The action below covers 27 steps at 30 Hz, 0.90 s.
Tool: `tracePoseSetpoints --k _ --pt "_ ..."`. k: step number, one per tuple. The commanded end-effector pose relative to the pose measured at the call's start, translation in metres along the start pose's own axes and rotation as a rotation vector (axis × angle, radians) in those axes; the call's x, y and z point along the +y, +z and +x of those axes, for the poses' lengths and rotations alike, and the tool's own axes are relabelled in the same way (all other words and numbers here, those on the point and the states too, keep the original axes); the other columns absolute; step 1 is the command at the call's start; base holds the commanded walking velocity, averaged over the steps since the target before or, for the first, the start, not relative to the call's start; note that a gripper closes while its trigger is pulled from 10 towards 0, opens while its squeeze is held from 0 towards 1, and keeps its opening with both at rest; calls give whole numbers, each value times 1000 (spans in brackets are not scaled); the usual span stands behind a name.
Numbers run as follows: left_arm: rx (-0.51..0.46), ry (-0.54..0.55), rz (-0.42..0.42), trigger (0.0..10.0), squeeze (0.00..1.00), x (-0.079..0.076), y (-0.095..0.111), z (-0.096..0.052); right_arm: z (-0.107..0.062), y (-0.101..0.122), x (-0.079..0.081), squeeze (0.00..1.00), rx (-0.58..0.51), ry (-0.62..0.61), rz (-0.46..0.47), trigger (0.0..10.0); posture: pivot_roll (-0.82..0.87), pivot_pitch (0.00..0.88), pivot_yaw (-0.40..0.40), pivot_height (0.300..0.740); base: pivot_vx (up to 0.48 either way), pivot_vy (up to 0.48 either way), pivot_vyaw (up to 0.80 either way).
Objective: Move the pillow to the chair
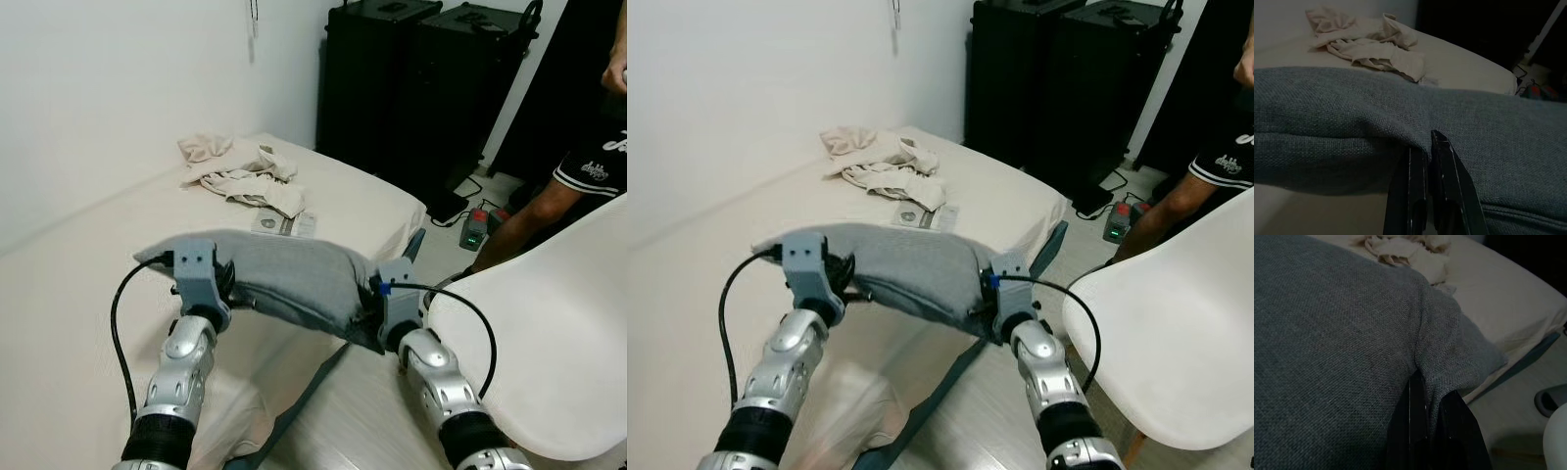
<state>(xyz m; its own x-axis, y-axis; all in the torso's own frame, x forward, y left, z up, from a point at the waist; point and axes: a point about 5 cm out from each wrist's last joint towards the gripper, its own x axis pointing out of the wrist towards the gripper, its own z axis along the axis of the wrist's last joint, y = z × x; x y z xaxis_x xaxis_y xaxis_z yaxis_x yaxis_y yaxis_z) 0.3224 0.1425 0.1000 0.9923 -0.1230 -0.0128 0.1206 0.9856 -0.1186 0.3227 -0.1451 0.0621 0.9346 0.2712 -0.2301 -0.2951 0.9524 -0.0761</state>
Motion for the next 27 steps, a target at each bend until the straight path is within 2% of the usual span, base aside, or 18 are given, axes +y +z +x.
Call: tracePoseSetpoints --k 1,6,15,19,23,27 --pt "-30 -17 23 10000 0 -4 5 1 0 1 6 0 -25 15 -22 10000 -49 72 -5 740 0 0 0" --pt "-20 -56 55 10000 0 -11 2 0 -1 -2 6 0 -23 1 -8 10000 -51 72 3 740 0 0 0" --pt "-15 -58 58 10000 0 -9 2 2 -1 -1 7 0 -36 1 -2 10000 -63 66 -4 740 0 0 0" --pt "6 -81 58 10000 0 -10 6 9 0 -2 11 0 -28 32 -14 10000 -50 53 -11 740 0 0 0" --pt "28 -33 78 10000 0 -4 5 13 3 1 14 0 -37 55 -26 10000 -49 36 -14 740 0 0 -102" --pt "22 19 75 10000 0 2 3 11 5 4 16 0 -52 63 -10 10000 -50 14 -6 740 0 0 -800"
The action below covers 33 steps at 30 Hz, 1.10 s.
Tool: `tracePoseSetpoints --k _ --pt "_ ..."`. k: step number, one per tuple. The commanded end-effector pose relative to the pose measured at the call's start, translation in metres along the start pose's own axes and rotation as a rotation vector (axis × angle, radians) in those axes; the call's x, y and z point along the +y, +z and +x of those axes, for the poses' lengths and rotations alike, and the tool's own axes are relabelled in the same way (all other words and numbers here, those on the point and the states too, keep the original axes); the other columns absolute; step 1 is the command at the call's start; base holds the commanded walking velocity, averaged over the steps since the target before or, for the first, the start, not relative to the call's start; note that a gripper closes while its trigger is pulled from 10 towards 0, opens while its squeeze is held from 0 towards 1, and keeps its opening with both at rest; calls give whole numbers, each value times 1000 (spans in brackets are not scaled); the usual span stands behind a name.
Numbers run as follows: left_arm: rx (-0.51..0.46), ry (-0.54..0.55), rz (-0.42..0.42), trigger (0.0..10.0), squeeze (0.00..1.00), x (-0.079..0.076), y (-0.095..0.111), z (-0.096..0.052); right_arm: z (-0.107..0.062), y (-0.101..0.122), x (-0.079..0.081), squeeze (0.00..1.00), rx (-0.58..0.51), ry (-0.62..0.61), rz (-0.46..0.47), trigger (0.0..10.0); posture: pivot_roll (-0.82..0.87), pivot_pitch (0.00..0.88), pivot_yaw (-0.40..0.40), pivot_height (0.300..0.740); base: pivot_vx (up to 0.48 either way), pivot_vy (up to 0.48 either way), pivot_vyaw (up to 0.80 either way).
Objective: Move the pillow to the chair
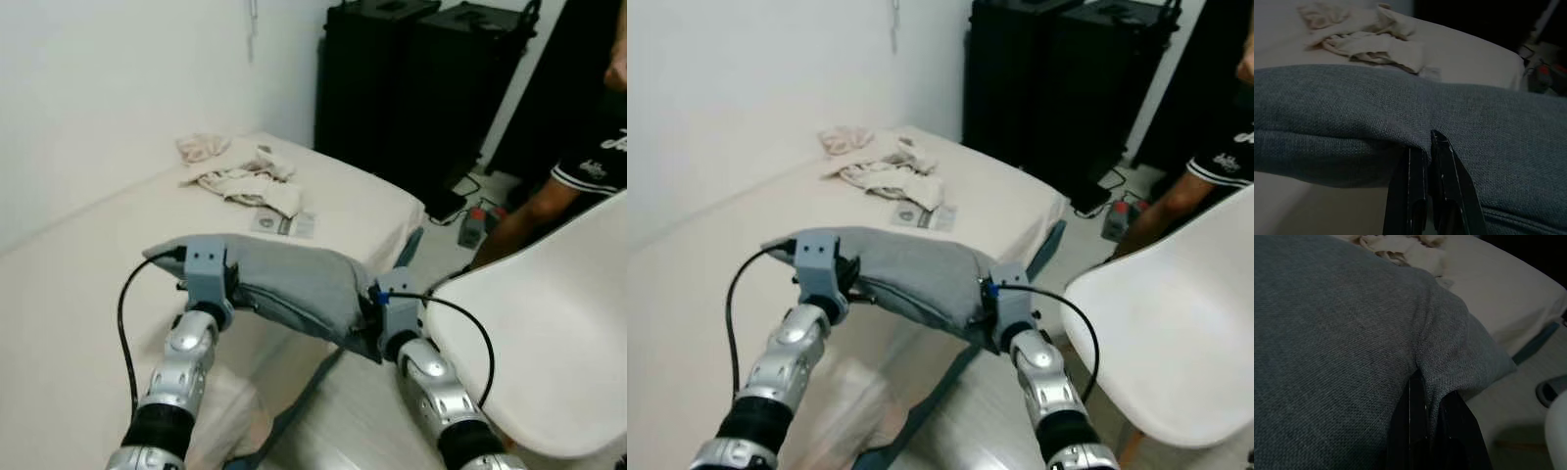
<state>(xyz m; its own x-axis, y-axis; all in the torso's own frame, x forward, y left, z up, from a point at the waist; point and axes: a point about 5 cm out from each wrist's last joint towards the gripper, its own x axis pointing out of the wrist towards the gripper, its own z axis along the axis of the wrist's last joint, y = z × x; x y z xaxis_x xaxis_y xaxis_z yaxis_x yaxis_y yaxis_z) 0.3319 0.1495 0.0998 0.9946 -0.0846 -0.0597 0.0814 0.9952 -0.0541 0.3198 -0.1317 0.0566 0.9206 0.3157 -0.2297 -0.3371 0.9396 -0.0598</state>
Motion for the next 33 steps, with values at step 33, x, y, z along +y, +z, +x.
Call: tracePoseSetpoints --k 33 --pt "-15 -27 19 10000 0 -10 -5 -3 0 6 -8 0 -30 -22 30 10000 -57 76 -16 740 0 0 -800"
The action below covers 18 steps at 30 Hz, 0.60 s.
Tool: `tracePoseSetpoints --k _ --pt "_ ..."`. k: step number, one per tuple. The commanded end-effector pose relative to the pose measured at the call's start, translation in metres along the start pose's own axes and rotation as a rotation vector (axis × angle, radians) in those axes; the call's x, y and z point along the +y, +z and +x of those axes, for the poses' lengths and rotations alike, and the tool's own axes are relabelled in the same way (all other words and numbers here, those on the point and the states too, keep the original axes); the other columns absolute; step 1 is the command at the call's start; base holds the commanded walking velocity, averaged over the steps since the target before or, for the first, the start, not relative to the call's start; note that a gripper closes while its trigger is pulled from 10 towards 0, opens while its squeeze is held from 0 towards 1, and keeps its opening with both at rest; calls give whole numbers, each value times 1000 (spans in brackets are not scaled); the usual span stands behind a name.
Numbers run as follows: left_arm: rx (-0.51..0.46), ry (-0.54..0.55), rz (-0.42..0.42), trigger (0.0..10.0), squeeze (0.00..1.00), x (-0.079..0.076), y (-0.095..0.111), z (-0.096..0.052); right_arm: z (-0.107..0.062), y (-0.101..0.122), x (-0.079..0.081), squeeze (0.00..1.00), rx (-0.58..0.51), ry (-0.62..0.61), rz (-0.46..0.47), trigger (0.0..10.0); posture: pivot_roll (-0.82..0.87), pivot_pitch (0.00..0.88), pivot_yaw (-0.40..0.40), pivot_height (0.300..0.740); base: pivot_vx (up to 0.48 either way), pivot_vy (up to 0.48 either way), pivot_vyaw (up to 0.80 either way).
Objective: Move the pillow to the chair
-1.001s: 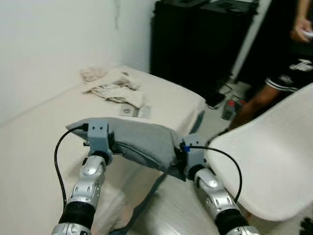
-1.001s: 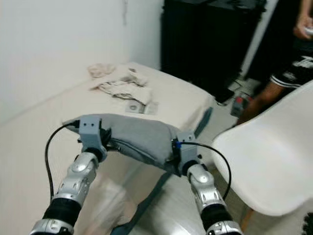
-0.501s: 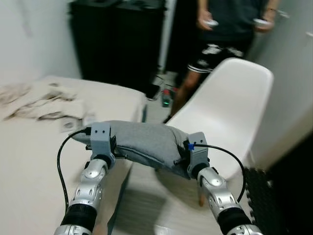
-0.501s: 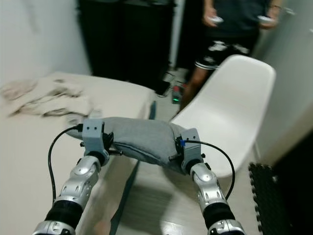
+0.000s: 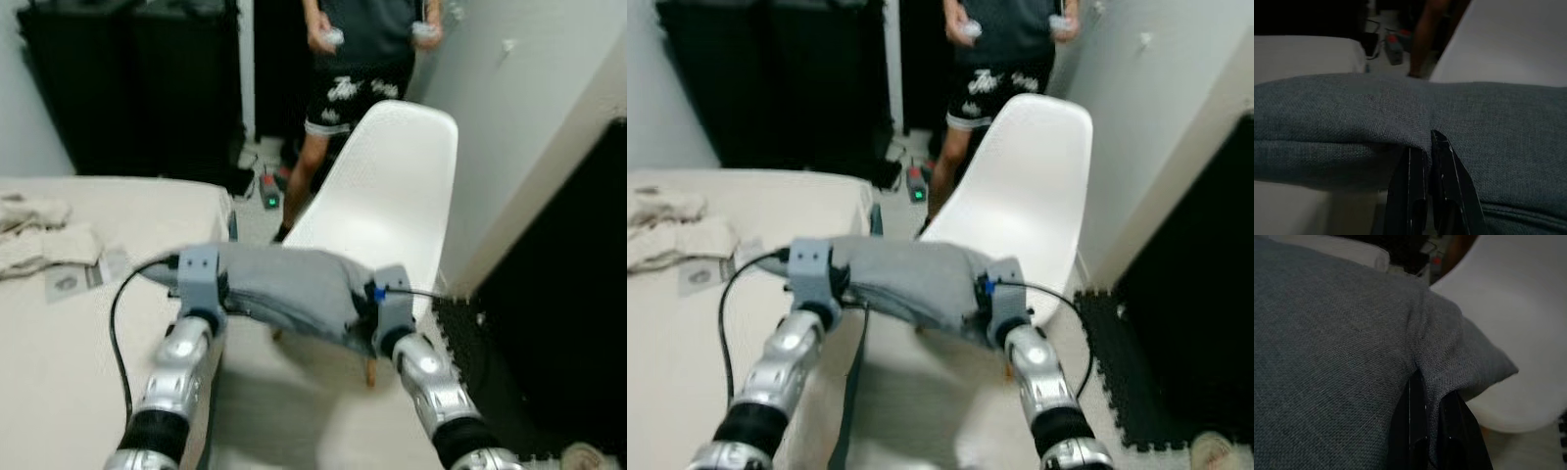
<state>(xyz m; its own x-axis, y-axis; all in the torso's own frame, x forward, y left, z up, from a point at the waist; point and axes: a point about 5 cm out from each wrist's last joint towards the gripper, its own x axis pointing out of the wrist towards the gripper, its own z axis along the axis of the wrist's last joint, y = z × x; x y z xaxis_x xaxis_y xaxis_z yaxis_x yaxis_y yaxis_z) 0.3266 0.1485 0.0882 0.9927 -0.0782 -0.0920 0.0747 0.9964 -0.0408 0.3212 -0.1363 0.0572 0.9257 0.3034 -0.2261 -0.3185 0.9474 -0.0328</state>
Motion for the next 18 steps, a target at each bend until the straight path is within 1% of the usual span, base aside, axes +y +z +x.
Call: tracePoseSetpoints --k 1,10,18 --pt "-45 -35 2 10000 0 -10 7 1 0 6 -3 0 -27 -9 0 10000 -57 76 -15 740 0 0 -800" --pt "-33 -44 -17 10000 0 -12 5 1 0 6 -4 0 -27 -19 15 10000 -61 78 -8 740 0 0 -800" --pt "-42 -58 -31 10000 0 -13 6 1 -1 4 -4 0 -23 -21 24 10000 -61 79 -6 740 0 0 -800"
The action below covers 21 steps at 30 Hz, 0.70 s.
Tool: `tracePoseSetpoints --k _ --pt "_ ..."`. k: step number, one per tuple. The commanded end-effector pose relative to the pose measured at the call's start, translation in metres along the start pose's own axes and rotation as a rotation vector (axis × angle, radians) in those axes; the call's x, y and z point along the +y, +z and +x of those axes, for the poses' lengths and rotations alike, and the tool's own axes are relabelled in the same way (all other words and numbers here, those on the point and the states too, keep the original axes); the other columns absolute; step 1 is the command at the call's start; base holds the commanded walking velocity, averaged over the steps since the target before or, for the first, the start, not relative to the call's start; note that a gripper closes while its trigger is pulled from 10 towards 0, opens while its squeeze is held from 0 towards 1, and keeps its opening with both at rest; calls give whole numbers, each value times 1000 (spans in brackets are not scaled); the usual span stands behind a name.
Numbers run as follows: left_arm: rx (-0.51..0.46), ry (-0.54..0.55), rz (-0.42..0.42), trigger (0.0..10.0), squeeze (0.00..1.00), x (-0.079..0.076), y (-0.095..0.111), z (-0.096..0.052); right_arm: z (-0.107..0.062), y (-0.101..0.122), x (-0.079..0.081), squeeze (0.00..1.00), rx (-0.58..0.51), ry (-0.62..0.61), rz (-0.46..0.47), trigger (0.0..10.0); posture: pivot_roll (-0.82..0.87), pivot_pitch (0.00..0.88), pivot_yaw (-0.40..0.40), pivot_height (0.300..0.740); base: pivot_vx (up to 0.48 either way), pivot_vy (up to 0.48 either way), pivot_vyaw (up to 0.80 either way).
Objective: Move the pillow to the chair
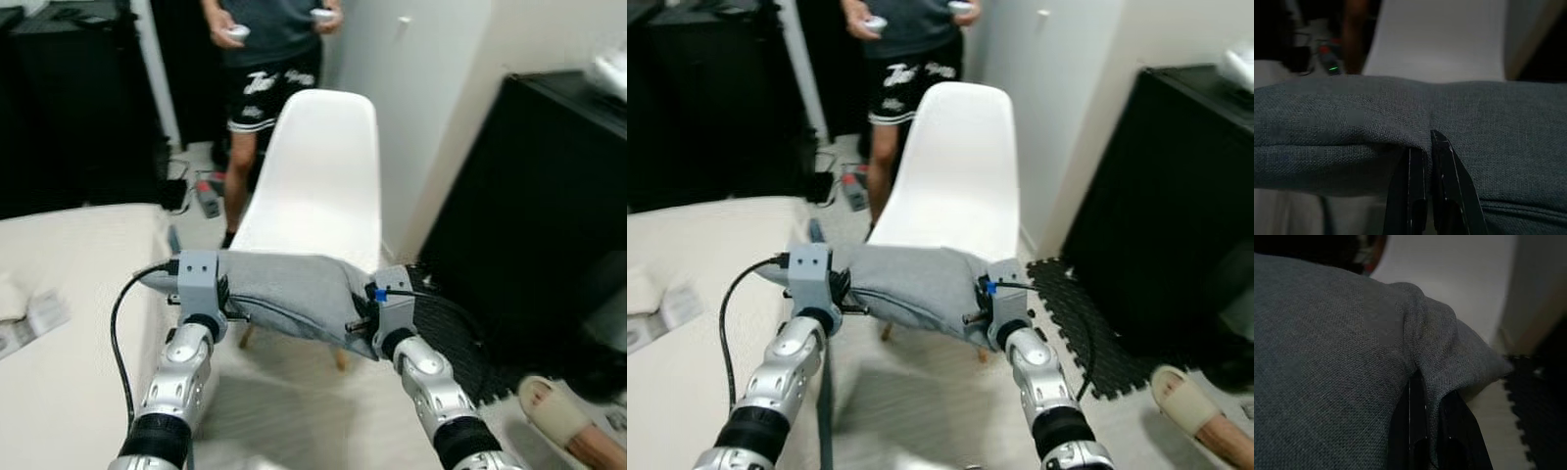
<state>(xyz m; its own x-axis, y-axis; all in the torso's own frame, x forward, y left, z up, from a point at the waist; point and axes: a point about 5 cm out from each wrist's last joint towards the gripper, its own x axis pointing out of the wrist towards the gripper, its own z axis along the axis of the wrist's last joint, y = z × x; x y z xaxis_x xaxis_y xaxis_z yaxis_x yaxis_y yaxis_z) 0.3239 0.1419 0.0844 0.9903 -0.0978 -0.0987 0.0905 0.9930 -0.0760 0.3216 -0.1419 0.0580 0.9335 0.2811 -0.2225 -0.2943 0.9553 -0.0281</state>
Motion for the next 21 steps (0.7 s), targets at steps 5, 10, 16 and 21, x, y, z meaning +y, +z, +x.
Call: tracePoseSetpoints --k 5,10,16,21 --pt "-48 -45 6 10000 0 -9 10 2 1 3 1 0 -17 5 18 10000 -63 79 -7 740 0 0 -800" --pt "-53 -48 2 10000 0 -10 11 2 1 3 1 0 -15 7 18 10000 -63 79 -10 740 0 0 -800" --pt "-54 -51 -5 10000 0 -12 11 2 1 2 2 0 -10 25 0 10000 -62 79 -11 740 0 0 -667" --pt "34 2 59 10000 0 -7 0 2 1 -1 5 0 3 42 -26 10000 -50 75 7 740 0 0 0"
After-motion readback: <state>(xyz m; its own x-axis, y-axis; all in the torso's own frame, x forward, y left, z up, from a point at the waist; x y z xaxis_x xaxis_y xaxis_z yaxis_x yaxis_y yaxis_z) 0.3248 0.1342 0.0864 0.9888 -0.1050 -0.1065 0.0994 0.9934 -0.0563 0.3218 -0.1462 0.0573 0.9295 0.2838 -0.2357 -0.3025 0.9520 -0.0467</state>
